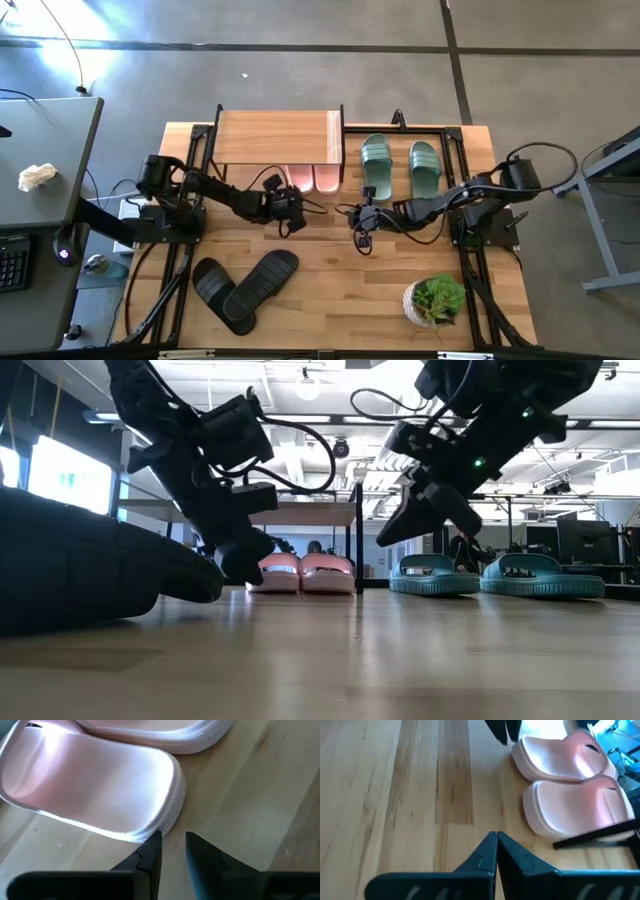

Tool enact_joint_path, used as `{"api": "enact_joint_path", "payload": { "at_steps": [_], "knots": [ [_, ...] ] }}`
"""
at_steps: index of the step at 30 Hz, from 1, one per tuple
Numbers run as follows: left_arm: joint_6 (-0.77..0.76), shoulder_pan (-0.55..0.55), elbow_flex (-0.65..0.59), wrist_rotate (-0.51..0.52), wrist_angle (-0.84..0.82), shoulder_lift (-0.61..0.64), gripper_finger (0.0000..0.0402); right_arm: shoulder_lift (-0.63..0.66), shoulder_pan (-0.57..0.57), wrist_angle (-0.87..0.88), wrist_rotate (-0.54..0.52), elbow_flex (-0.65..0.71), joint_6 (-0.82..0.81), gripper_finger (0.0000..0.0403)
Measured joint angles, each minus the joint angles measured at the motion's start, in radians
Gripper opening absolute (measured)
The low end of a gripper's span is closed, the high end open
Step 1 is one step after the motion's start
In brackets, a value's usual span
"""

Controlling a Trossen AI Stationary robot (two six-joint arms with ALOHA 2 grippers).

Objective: Pick and place slides into the shelf
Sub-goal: Adjust the left pink slipper under the shelf, then adjust the right pink slipper under the shelf

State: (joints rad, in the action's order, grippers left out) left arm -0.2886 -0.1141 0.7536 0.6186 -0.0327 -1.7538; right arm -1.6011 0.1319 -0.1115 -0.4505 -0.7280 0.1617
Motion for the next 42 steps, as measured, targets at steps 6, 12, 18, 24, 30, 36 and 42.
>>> {"api": "enact_joint_path", "payload": {
  "at_steps": [6, 12, 18, 24, 30, 36, 42],
  "knots": [
    [0.016, -0.027, 0.0, 0.006, -0.001, 0.0, 0.0074, -0.081, -0.024, -0.057, 0.021, 0.0, 0.023, 0.0],
    [0.03, -0.024, 0.0, 0.015, 0.005, 0.0, 0.0074, -0.116, -0.02, -0.097, 0.0, 0.0, 0.04, 0.0],
    [0.03, -0.023, 0.0, -0.01, 0.002, 0.001, 0.0074, -0.114, -0.025, -0.12, 0.007, 0.0, 0.048, 0.0],
    [0.03, 0.021, 0.0, -0.016, 0.005, 0.024, 0.0074, -0.122, -0.077, -0.178, 0.018, 0.0, 0.049, 0.0],
    [0.028, 0.108, 0.0, 0.001, -0.015, 0.083, 0.0074, -0.195, -0.143, -0.265, 0.078, 0.0, 0.072, 0.0],
    [0.022, 0.165, 0.0, 0.003, -0.046, 0.103, 0.0074, -0.233, -0.166, -0.343, 0.051, -0.006, 0.083, 0.0],
    [0.023, 0.204, 0.0, 0.003, -0.05, 0.103, 0.0074, -0.233, -0.183, -0.35, 0.041, -0.011, 0.083, 0.0]
  ]
}}
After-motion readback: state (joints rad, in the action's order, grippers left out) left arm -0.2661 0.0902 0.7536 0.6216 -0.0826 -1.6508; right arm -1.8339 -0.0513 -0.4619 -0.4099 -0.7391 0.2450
